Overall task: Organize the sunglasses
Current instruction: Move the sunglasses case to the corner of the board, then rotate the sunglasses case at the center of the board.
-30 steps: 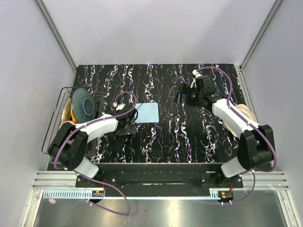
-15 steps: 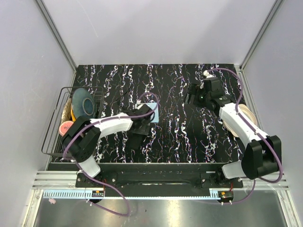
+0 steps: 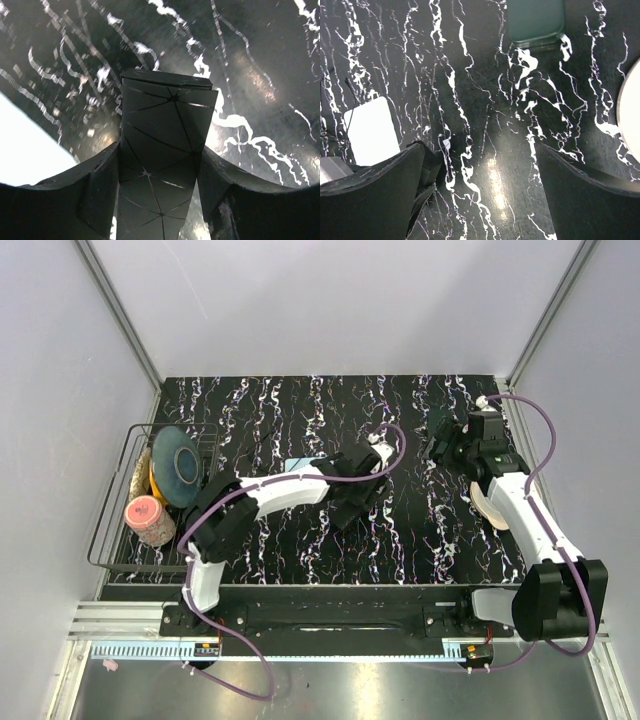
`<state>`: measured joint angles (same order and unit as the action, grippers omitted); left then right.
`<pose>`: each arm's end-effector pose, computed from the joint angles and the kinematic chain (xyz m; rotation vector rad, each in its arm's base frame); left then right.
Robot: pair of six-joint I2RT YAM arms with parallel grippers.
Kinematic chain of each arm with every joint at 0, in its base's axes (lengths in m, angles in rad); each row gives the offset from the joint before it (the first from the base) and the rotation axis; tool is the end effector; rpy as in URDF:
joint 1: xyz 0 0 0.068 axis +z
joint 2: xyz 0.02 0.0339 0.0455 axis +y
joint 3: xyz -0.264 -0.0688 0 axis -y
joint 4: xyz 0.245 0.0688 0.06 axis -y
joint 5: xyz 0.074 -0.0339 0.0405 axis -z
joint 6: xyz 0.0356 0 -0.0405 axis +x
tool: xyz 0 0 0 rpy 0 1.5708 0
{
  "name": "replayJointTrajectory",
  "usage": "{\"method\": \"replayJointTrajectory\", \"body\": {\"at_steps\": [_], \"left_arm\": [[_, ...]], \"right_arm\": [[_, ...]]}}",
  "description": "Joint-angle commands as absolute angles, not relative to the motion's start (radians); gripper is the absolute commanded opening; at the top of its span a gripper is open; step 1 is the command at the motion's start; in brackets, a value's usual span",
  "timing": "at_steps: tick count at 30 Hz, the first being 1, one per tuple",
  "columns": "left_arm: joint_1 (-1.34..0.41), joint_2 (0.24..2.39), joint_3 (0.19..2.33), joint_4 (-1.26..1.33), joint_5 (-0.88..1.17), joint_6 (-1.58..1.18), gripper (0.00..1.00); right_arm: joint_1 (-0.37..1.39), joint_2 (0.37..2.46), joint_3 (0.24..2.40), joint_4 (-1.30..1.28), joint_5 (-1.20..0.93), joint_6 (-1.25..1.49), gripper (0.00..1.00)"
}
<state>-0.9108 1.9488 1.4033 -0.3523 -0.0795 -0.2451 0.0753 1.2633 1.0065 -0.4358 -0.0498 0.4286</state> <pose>0.2636 -0.3350 0.1974 0.7864 2.3814 -0.3957 0.2757 0.0226 0.2910 0.3749 2.2519 0.3223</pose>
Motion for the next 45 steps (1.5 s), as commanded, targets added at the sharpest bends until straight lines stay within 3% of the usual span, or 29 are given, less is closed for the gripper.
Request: {"method": "replayJointTrajectory", "body": {"at_steps": [1, 5, 8, 9, 13, 21, 23, 24, 25, 26, 29, 30, 34, 37, 45], "left_arm": [[-0.913, 2.031, 1.497, -0.253, 0.052, -0.143, 0.51], [-0.916, 2.074, 1.512, -0.222, 0.077, -0.143, 0.56], [-0.919, 2.08, 1.494, -0.201, 0.084, -0.155, 0.64], [-0.919, 2.072, 1.488, -0.19, 0.086, -0.167, 0.73], [-0.917, 2.033, 1.456, -0.146, 0.103, -0.221, 0.79], [-0.907, 1.791, 1.323, -0.072, 0.029, -0.276, 0.82], [-0.899, 1.732, 1.248, -0.048, 0.002, -0.293, 0.82], [-0.9, 1.673, 1.221, -0.038, 0.002, -0.308, 0.81], [-0.899, 1.646, 1.198, -0.034, 0.003, -0.314, 0.78], [-0.899, 1.623, 1.157, -0.034, 0.002, -0.319, 0.75], [-0.9, 1.559, 1.068, -0.023, 0.069, -0.345, 0.61], [-0.9, 1.542, 1.043, -0.014, 0.093, -0.363, 0.54], [-0.907, 1.525, 0.925, 0.052, 0.164, -0.425, 0.47], [-0.91, 1.516, 0.865, 0.09, 0.181, -0.46, 0.45], [-0.948, 1.548, 0.796, 0.169, 0.212, -0.502, 0.43]], "right_arm": [[0.054, 1.226, 0.997, -0.462, -0.023, 0.449, 1.0], [0.046, 1.224, 1.003, -0.471, -0.02, 0.449, 1.0], [0.041, 1.224, 1.006, -0.472, -0.021, 0.456, 1.0], [0.041, 1.227, 1.008, -0.472, -0.021, 0.457, 1.0], [0.04, 1.229, 1.008, -0.48, -0.018, 0.46, 1.0], [0.038, 1.276, 1.003, -0.46, -0.116, 0.445, 1.0], [0.04, 1.301, 0.991, -0.414, -0.172, 0.428, 0.93], [0.04, 1.336, 0.991, -0.405, -0.225, 0.425, 0.88], [0.043, 1.356, 0.994, -0.385, -0.25, 0.425, 0.75], [0.052, 1.376, 0.999, -0.38, -0.264, 0.433, 0.69], [0.084, 1.439, 1.017, -0.362, -0.242, 0.446, 0.49], [0.11, 1.462, 1.023, -0.356, -0.226, 0.449, 0.47], [0.123, 1.531, 1.106, -0.353, -0.039, 0.453, 0.39], [0.095, 1.641, 1.219, -0.376, 0.126, 0.428, 0.34], [0.023, 1.971, 1.534, -0.399, 0.201, 0.388, 0.26]]}}
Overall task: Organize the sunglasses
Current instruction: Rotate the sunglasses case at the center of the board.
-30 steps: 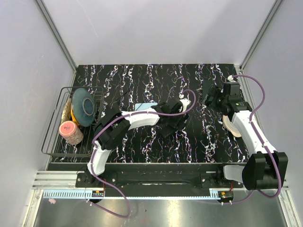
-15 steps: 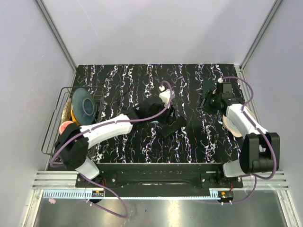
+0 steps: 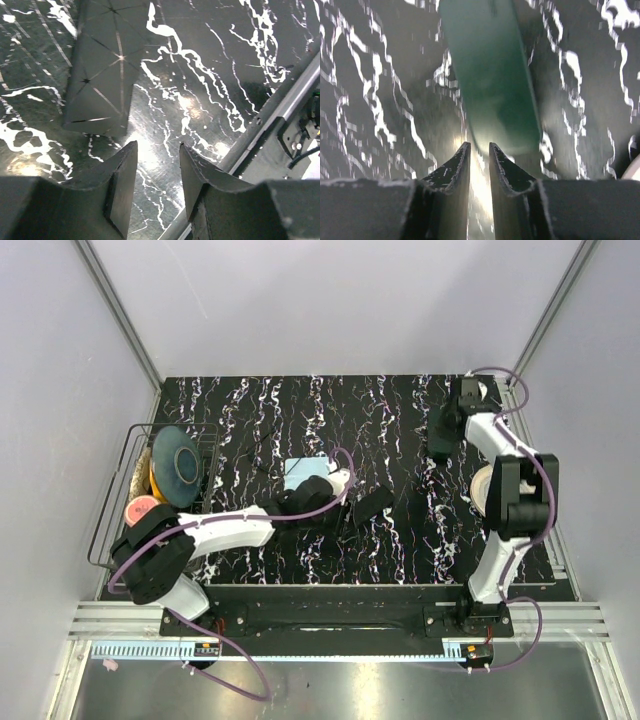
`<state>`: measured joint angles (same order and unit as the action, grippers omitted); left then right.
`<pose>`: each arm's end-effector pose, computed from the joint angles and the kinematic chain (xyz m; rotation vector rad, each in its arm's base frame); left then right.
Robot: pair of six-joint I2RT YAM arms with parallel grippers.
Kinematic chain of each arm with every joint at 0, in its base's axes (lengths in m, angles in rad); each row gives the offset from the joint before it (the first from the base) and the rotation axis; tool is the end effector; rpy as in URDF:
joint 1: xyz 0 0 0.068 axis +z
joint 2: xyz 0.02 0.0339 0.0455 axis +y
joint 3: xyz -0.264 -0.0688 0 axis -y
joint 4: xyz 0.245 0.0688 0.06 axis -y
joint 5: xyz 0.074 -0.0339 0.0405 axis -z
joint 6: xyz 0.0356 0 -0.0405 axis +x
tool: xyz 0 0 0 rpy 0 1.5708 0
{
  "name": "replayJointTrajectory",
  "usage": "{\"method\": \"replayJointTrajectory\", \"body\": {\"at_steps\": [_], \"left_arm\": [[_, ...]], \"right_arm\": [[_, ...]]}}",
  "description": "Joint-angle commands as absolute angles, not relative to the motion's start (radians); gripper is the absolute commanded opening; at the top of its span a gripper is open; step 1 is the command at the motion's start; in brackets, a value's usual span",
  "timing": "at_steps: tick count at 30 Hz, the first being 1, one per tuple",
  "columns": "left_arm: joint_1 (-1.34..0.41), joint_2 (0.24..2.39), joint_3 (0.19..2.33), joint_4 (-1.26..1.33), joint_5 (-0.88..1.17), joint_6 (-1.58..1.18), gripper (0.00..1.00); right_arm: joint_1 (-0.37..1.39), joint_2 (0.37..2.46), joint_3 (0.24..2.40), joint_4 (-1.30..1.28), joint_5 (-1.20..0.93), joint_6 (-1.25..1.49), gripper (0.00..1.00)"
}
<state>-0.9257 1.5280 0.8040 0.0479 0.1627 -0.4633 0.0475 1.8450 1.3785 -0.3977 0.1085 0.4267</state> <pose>0.1861 -0.2569 0.1916 0.6424 2.3186 -0.8888 0.4080 0.0155 0.2278 0.5056 2.3766 0.0822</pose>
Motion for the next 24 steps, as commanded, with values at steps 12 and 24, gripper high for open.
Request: {"method": "replayJointTrajectory", "body": {"at_steps": [12, 24], "left_arm": [[-0.986, 1.67, 0.818, 0.16, 0.195, -0.48, 0.35], [-0.988, 1.752, 0.83, 0.054, -0.03, -0.528, 0.33]], "right_arm": [[-0.028, 2.215, 1.775, -0.54, 0.167, 0.391, 0.1], [-0.044, 2.215, 1.785, -0.58, 0.114, 0.469, 0.07]]}}
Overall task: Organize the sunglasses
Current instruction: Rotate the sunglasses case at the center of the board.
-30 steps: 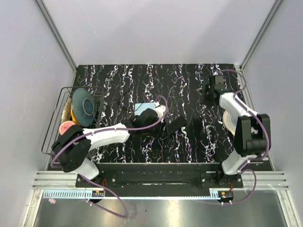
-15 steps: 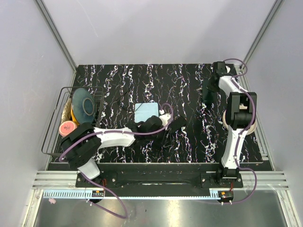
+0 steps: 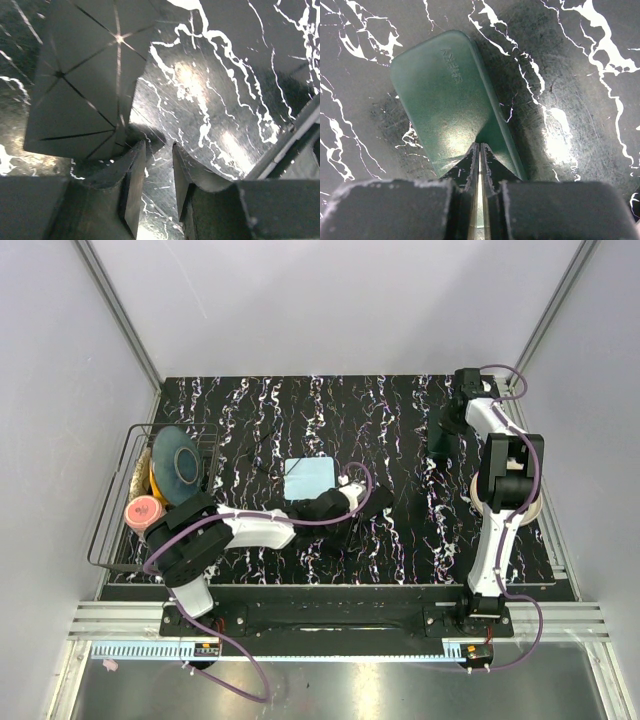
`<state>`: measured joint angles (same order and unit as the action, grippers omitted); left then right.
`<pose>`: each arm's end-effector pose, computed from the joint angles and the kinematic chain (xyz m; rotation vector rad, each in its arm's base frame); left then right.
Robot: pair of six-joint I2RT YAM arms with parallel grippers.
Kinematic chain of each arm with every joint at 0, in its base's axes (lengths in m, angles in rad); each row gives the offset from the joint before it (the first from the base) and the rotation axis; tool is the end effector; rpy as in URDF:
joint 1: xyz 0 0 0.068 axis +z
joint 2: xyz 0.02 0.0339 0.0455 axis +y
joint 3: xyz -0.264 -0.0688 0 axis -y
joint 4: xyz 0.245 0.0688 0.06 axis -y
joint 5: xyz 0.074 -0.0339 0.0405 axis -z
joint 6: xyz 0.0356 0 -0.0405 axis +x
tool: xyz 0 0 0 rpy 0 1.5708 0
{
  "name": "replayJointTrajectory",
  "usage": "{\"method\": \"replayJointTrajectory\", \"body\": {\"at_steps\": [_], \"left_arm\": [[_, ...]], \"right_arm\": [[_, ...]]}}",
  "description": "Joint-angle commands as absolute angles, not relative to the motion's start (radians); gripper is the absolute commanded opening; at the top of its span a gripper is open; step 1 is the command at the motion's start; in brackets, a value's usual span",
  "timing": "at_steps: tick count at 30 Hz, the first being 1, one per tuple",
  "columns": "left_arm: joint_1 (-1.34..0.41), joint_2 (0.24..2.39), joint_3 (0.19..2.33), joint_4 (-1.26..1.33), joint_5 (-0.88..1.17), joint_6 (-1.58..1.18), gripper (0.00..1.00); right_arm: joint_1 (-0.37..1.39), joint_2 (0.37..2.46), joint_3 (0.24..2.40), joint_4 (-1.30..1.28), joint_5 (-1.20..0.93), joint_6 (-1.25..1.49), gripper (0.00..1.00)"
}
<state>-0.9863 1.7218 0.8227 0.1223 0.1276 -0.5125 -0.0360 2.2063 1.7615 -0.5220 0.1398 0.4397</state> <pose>0.1822 -0.2836 0.1434 0.6559 2.4296 -0.8361 0.4852 -0.0224 0.1848 0.6480 2.4391 -0.0155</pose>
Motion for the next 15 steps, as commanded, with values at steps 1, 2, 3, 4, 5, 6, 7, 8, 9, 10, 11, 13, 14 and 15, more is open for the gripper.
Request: {"method": "replayJointTrajectory", "body": {"at_steps": [1, 2, 3, 4, 5, 6, 7, 8, 9, 10, 11, 13, 14, 15], "left_arm": [[-0.988, 1.75, 0.833, 0.045, -0.075, -0.532, 0.33], [-0.988, 1.752, 0.833, 0.034, -0.093, -0.538, 0.33], [-0.989, 1.753, 0.834, 0.032, -0.109, -0.54, 0.33], [-0.988, 1.755, 0.838, 0.029, -0.127, -0.543, 0.33], [-0.985, 1.758, 0.838, 0.026, -0.129, -0.546, 0.33], [-0.983, 1.758, 0.836, 0.029, -0.13, -0.548, 0.33], [-0.983, 1.758, 0.83, 0.032, -0.129, -0.549, 0.33], [-0.983, 1.756, 0.824, 0.037, -0.127, -0.555, 0.33], [-0.983, 1.753, 0.818, 0.044, -0.126, -0.56, 0.33], [-0.983, 1.752, 0.799, 0.063, -0.121, -0.563, 0.33], [-0.985, 1.743, 0.79, 0.072, -0.121, -0.572, 0.33], [-0.982, 1.736, 0.77, 0.087, -0.121, -0.578, 0.33], [-0.982, 1.735, 0.767, 0.094, -0.124, -0.587, 0.33], [-0.979, 1.736, 0.765, 0.097, -0.126, -0.591, 0.33]], "right_arm": [[-0.044, 2.206, 1.79, -0.578, 0.11, 0.469, 0.08], [-0.044, 2.186, 1.795, -0.578, 0.106, 0.465, 0.1], [-0.044, 2.171, 1.796, -0.572, 0.092, 0.462, 0.11], [-0.044, 2.154, 1.793, -0.562, 0.083, 0.457, 0.15], [-0.044, 2.113, 1.789, -0.557, 0.071, 0.445, 0.27], [-0.043, 2.09, 1.778, -0.551, 0.04, 0.437, 0.35], [-0.043, 2.067, 1.769, -0.54, 0.022, 0.431, 0.39], [-0.041, 2.018, 1.757, -0.534, 0.002, 0.416, 0.46], [-0.034, 1.996, 1.729, -0.526, -0.038, 0.411, 0.48], [-0.028, 1.974, 1.717, -0.526, -0.052, 0.407, 0.5], [-0.022, 1.936, 1.701, -0.526, -0.07, 0.397, 0.52], [0.017, 1.902, 1.646, -0.526, -0.086, 0.391, 0.53], [0.038, 1.873, 1.628, -0.525, -0.09, 0.384, 0.53], [0.054, 1.859, 1.59, -0.523, -0.092, 0.382, 0.53]]}}
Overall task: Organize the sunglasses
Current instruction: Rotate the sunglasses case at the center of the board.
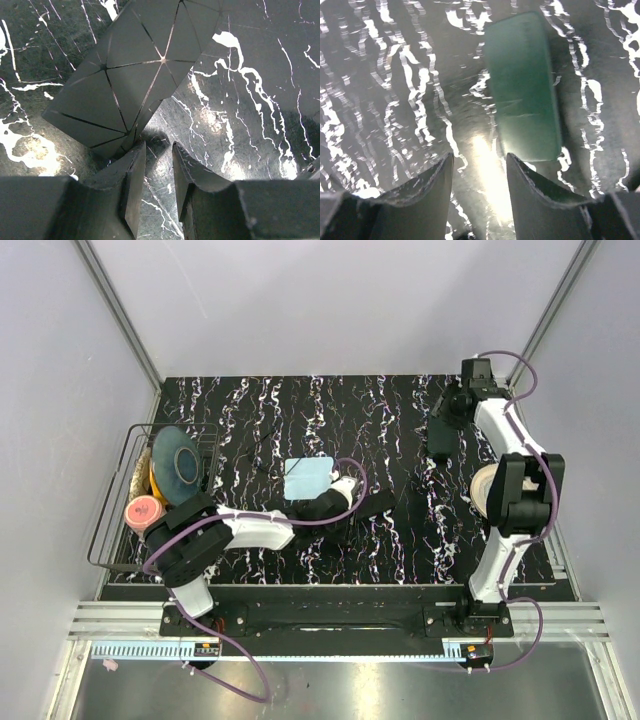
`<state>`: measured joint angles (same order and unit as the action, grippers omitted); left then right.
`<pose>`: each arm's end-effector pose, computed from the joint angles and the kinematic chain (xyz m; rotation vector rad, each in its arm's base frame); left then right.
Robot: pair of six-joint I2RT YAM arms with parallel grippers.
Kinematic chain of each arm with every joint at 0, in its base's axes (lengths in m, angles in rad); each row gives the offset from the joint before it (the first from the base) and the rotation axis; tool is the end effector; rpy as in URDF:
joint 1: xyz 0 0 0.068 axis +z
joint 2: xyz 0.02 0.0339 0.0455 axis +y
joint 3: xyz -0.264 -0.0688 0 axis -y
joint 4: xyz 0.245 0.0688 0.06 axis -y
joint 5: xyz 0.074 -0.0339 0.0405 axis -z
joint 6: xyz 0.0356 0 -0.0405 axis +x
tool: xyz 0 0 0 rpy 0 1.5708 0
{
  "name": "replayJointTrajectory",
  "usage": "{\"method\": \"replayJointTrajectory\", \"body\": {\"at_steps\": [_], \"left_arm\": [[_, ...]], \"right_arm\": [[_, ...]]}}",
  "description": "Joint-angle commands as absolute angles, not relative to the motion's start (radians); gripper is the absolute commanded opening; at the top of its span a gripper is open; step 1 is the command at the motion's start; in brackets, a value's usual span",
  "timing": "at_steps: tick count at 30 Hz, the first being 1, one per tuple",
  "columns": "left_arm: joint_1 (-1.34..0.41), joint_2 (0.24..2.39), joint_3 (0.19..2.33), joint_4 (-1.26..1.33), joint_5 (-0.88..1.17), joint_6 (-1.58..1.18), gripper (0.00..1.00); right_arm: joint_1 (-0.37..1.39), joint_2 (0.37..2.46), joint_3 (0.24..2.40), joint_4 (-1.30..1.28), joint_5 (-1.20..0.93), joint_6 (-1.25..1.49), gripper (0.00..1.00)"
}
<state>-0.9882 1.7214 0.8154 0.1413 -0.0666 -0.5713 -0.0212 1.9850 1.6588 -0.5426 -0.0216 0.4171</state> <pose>0.1874 -0.2801 0.1429 0.4711 2.3944 -0.6737 0.4482 -0.0087 0.2498 0.5231 2.3933 0.2024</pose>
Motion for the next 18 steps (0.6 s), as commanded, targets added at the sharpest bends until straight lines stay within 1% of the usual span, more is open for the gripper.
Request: {"method": "replayJointTrajectory", "body": {"at_steps": [1, 5, 8, 13, 16, 17, 18], "left_arm": [[-0.965, 1.735, 0.764, 0.106, -0.118, -0.595, 0.33], [-0.904, 1.747, 0.758, 0.152, -0.06, -0.63, 0.33], [-0.851, 1.764, 0.776, 0.184, -0.008, -0.632, 0.34], [-0.801, 1.816, 0.879, 0.163, 0.029, -0.609, 0.34], [-0.789, 1.87, 0.945, 0.153, 0.052, -0.588, 0.34], [-0.787, 1.879, 0.962, 0.153, 0.057, -0.586, 0.34], [-0.787, 1.89, 0.975, 0.156, 0.067, -0.581, 0.35]], "right_arm": [[0.087, 1.844, 1.569, -0.523, -0.094, 0.382, 0.53], [0.13, 1.731, 1.436, -0.488, -0.121, 0.406, 0.54], [0.133, 1.643, 1.327, -0.453, -0.185, 0.403, 0.59], [0.147, 1.566, 1.192, -0.443, -0.245, 0.347, 0.61], [0.184, 1.525, 1.125, -0.42, -0.301, 0.296, 0.67], [0.201, 1.514, 1.109, -0.408, -0.32, 0.278, 0.74], [0.25, 1.506, 1.082, -0.384, -0.324, 0.258, 0.76]]}}
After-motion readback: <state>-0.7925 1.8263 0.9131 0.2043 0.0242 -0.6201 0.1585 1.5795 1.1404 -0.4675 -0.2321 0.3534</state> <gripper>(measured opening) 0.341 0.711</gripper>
